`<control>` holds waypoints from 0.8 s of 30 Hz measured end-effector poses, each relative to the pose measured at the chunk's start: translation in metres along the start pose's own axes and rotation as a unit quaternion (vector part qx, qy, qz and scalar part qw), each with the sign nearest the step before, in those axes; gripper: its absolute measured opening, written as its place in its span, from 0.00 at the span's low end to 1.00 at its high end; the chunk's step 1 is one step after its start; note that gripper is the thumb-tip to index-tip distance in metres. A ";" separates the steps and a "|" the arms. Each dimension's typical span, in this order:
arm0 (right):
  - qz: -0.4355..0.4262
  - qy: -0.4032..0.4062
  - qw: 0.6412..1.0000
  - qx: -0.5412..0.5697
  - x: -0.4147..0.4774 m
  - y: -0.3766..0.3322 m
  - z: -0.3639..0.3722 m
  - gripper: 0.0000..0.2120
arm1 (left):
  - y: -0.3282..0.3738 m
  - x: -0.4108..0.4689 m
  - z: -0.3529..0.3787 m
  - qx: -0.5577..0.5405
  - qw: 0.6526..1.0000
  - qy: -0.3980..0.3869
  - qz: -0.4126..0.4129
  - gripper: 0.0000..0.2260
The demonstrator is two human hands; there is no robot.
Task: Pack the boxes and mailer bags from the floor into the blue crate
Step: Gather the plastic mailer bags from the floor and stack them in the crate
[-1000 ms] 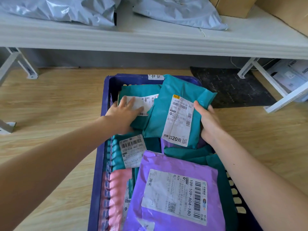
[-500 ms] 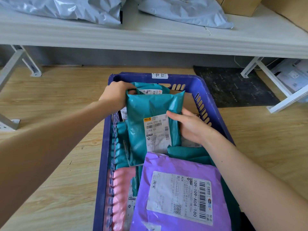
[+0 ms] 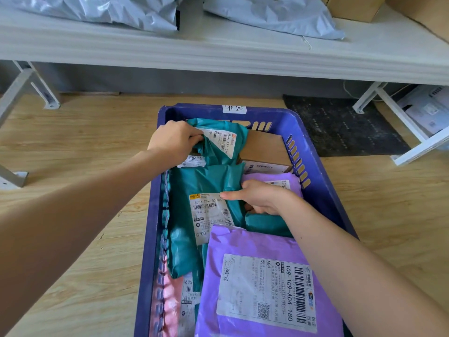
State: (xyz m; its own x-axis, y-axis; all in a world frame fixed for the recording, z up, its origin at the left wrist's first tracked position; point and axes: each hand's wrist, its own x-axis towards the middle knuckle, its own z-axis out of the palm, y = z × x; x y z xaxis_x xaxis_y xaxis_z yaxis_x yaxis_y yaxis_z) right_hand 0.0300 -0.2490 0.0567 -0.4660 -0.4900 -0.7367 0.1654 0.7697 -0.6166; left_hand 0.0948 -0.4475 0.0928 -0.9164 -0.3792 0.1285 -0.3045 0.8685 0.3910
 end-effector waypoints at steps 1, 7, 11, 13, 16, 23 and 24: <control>0.006 -0.010 1.000 -0.014 0.000 0.001 -0.002 0.17 | 0.000 0.000 0.001 -0.002 1.000 0.003 0.001 0.12; 0.021 -0.045 0.997 -0.066 -0.005 -0.003 -0.005 0.17 | -0.002 0.000 0.005 -0.016 0.999 0.031 -0.003 0.13; 0.036 -0.056 0.993 -0.097 -0.011 -0.005 -0.011 0.16 | -0.003 0.000 0.007 -0.018 0.999 0.039 0.001 0.13; 0.046 -0.044 0.991 -0.117 -0.012 -0.003 -0.013 0.18 | -0.002 0.001 0.007 -0.011 0.999 0.043 0.001 0.14; 0.066 -0.025 0.980 -0.187 -0.012 0.000 -0.015 0.23 | 0.001 0.004 0.004 0.009 0.999 0.049 -0.009 0.14; -0.011 0.053 0.999 0.009 -0.014 -0.018 -0.034 0.41 | -0.007 -0.015 -0.007 0.127 0.983 0.072 0.111 0.12; -0.029 0.087 0.994 0.059 -0.013 -0.020 -0.034 0.44 | -0.008 -0.019 -0.005 0.135 0.980 0.068 0.130 0.12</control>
State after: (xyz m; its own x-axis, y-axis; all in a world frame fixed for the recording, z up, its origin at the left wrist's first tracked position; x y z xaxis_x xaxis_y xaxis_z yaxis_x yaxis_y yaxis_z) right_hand 0.0032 -0.2442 0.0885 -0.6193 -0.4460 -0.6462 0.2304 0.6836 -0.6926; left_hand 0.1159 -0.4491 0.0914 -0.9346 -0.1566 0.3195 -0.1393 0.9873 0.0767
